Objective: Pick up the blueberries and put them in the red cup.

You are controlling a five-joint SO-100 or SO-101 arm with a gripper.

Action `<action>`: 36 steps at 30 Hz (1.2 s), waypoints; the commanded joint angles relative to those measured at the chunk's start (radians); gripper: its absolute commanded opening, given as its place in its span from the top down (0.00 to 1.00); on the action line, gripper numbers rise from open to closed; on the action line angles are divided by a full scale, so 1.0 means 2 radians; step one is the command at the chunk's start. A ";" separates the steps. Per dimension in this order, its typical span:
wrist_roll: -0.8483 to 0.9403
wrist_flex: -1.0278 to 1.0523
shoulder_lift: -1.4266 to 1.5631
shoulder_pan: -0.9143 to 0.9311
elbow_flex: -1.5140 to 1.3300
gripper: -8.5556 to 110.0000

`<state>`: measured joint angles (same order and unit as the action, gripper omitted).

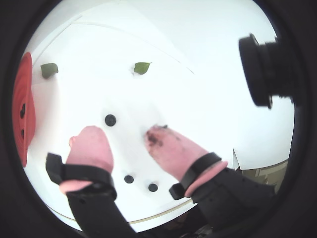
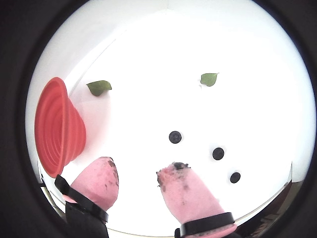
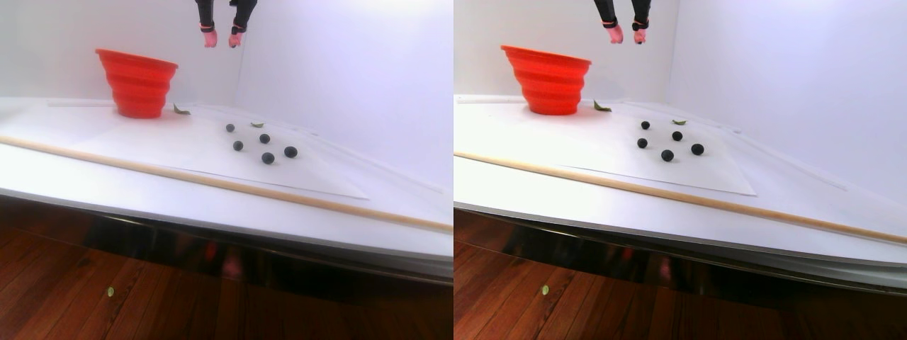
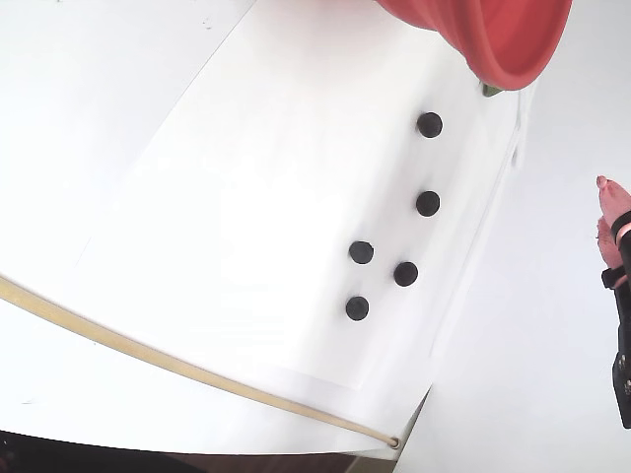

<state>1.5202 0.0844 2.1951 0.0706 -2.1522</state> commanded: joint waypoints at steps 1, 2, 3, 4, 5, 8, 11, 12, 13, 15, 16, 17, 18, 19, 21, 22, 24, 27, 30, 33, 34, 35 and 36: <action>0.001 -0.021 -0.005 0.018 0.009 0.80; 0.000 -0.022 -0.009 0.020 0.011 0.80; -0.001 -0.022 -0.014 0.022 0.012 0.80; -0.001 -0.023 -0.019 0.023 0.013 0.80; -0.002 -0.025 -0.024 0.025 0.013 0.80; -0.002 -0.032 -0.038 0.030 0.014 0.80; -0.004 -0.042 -0.054 0.035 0.018 0.80; -0.004 -0.043 -0.060 0.037 0.021 0.80; -0.005 -0.045 -0.067 0.038 0.024 0.80; -0.007 -0.050 -0.079 0.041 0.029 0.80; -0.008 -0.051 -0.084 0.041 0.033 0.79; -0.008 -0.051 -0.090 0.042 0.035 0.79; -0.009 -0.054 -0.094 0.043 0.038 0.79; -0.011 -0.054 -0.098 0.044 0.040 0.79; -0.012 -0.057 -0.107 0.044 0.044 0.79; -0.012 -0.058 -0.110 0.045 0.045 0.79; -0.015 -0.061 -0.119 0.048 0.050 0.79; -0.017 -0.064 -0.131 0.051 0.057 0.79; -0.021 -0.065 -0.146 0.051 0.066 0.78; -0.022 -0.068 -0.160 0.051 0.074 0.78; -0.022 -0.070 -0.163 0.051 0.075 0.78; -0.021 -0.072 -0.166 0.051 0.075 0.77; -0.021 -0.074 -0.169 0.051 0.077 0.77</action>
<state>1.4818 -0.0276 1.8392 0.1396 -2.0923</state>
